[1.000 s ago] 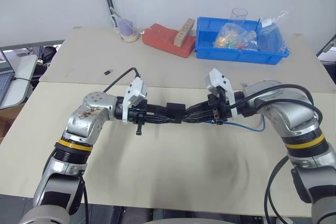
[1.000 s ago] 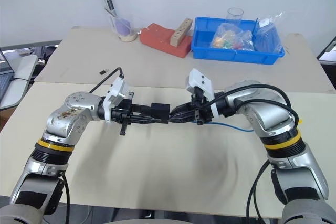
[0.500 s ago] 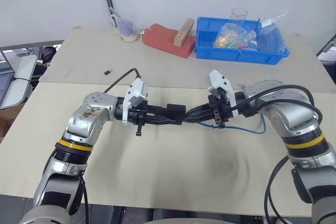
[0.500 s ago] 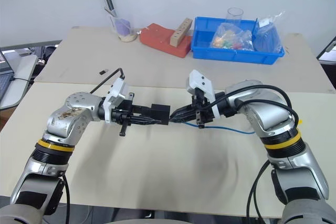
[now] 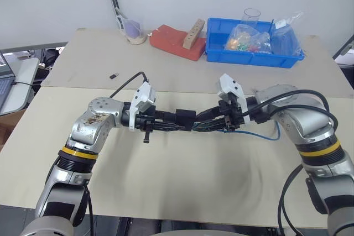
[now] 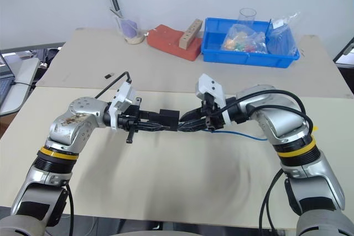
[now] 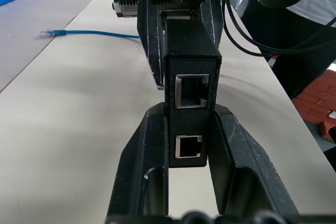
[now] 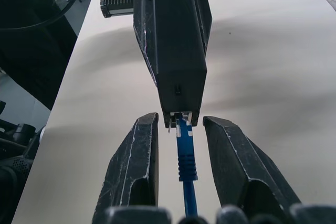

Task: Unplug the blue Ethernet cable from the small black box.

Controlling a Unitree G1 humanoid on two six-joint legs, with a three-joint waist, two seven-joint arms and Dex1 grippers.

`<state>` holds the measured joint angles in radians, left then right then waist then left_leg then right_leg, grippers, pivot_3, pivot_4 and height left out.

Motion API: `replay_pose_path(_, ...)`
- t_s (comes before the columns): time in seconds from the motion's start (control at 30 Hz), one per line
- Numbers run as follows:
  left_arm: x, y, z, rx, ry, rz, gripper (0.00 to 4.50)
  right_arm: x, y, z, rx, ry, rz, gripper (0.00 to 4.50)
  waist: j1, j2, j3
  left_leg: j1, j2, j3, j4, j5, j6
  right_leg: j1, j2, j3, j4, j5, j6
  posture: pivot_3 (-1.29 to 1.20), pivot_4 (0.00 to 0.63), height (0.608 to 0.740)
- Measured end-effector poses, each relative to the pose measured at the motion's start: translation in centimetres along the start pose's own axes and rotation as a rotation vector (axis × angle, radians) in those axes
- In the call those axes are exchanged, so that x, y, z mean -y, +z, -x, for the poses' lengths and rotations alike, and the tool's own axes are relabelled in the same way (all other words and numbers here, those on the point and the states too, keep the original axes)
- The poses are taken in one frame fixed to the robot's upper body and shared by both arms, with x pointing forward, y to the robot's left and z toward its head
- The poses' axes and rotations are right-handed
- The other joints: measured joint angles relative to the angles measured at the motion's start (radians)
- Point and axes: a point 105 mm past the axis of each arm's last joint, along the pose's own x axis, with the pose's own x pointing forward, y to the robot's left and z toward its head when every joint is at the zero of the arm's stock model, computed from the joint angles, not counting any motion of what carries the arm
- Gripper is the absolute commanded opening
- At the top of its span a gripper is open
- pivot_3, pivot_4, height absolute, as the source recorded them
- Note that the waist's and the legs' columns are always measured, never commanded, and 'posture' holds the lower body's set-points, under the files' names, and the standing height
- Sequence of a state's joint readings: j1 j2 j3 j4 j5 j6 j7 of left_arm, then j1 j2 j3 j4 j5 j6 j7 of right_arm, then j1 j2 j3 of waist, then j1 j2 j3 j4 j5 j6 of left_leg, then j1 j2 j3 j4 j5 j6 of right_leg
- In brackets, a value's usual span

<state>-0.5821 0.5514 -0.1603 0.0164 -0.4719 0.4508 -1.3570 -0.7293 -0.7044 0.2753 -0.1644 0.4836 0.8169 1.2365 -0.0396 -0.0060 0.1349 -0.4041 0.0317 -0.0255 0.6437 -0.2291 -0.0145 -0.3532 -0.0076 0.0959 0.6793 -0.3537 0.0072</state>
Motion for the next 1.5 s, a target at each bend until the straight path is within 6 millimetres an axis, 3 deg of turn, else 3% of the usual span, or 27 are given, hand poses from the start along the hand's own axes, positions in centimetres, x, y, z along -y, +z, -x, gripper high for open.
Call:
replay_pose_path(0.33, 0.0, 0.0, 0.0, 0.000, -0.003, 0.001, 0.52, 0.2, -0.5, -0.2, -0.023, 0.000, -0.004, 1.59, 0.000, 0.000, 0.000, 0.000, 0.000, 0.000, 0.000, 0.000, 0.000, 0.000, 0.000, 0.000, 0.000, 0.000, 0.000, 0.00, 0.150, 0.740)
replay_pose_path(0.5, 0.0, -0.1, -0.1, -0.002, -0.004, 0.001, 0.52, 0.1, -0.6, -0.2, -0.028, 0.010, -0.006, 0.08, 0.000, 0.000, 0.000, 0.000, 0.000, 0.000, 0.000, 0.000, 0.000, 0.000, 0.000, 0.000, 0.000, 0.000, 0.000, 0.00, 0.150, 0.740)
replay_pose_path(0.87, 0.2, 0.0, -0.2, -0.010, -0.019, -0.032, 0.52, -0.2, -0.8, -0.1, -0.038, 0.032, 0.008, 0.02, 0.000, 0.000, 0.000, 0.000, 0.000, 0.000, 0.000, 0.000, 0.000, 0.000, 0.000, 0.000, 0.000, 0.000, 0.000, 0.00, 0.150, 0.740)
replay_pose_path(0.93, 0.3, -0.1, -0.1, -0.019, -0.018, -0.030, 0.52, -0.4, -1.7, 0.8, -0.076, 0.020, 0.029, 0.02, 0.003, 0.000, 0.000, 0.000, 0.000, 0.000, 0.000, 0.000, 0.000, 0.000, 0.000, 0.000, 0.000, 0.000, 0.000, 0.00, 0.150, 0.740)
replay_pose_path(1.07, -0.2, -0.5, 2.2, -0.050, 0.069, -0.023, 0.52, -0.1, -6.0, 3.6, -0.176, -0.077, -0.040, 0.02, 0.011, 0.000, 0.000, 0.000, 0.000, 0.000, 0.000, 0.000, 0.000, 0.000, -0.001, 0.000, -0.001, 0.000, 0.000, 0.00, 0.150, 0.740)
replay_pose_path(1.23, -0.4, -1.8, 2.3, -0.026, 0.145, 0.006, 0.52, 1.3, -9.2, 3.4, -0.233, -0.246, -0.004, 0.02, -0.002, 0.000, 0.000, 0.001, 0.001, 0.001, 0.000, 0.000, 0.000, 0.000, 0.000, 0.001, 0.000, 0.000, 0.000, 0.00, 0.150, 0.740)
replay_pose_path(1.33, -0.7, -2.5, 1.6, -0.001, 0.192, 0.009, 0.52, 1.5, -10.8, 2.4, -0.265, -0.301, 0.024, 1.22, 0.000, 0.000, 0.000, 0.000, 0.000, 0.000, 0.000, 0.000, 0.000, 0.000, 0.000, 0.001, 0.000, 0.000, 0.000, 0.00, 0.150, 0.740)
replay_pose_path(1.5, -1.2, -2.4, 1.1, 0.029, 0.246, -0.014, 0.52, 1.0, -10.8, 2.1, -0.254, -0.310, 0.033, 2.98, 0.002, 0.000, 0.000, 0.000, 0.000, 0.000, 0.000, 0.000, 0.000, 0.001, 0.000, 0.001, 0.000, 0.000, 0.000, 0.00, 0.150, 0.740)
